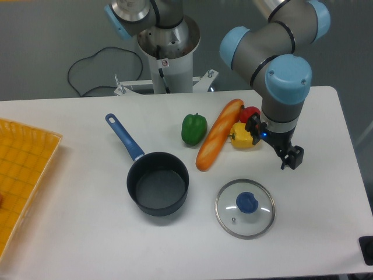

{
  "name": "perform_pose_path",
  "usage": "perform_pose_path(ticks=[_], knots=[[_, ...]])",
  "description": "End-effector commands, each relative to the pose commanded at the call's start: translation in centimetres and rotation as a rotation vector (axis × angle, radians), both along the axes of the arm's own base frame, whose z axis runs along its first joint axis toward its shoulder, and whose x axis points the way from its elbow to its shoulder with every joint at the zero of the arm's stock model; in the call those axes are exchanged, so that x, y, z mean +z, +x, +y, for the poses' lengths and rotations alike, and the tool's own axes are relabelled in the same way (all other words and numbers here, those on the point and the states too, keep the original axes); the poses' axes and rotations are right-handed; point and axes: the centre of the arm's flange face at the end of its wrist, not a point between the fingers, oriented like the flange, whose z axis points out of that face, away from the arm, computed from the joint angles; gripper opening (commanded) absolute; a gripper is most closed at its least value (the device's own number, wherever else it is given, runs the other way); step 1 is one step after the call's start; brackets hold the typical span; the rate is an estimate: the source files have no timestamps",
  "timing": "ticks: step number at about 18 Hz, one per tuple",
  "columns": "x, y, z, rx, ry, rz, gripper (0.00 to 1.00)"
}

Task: Pick up the long bread
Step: 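Move the gripper over the middle of the long orange bread loaf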

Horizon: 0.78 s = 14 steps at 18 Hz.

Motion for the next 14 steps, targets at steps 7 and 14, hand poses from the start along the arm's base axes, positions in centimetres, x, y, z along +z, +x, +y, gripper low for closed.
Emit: perform_pose_path(ticks=[7, 14], knots=[[-0.5, 1.7, -0.9, 0.025, 0.009, -0.033, 1.00], [-1.0, 5.2, -1.6, 0.183, 0.008, -0.054, 1.00]])
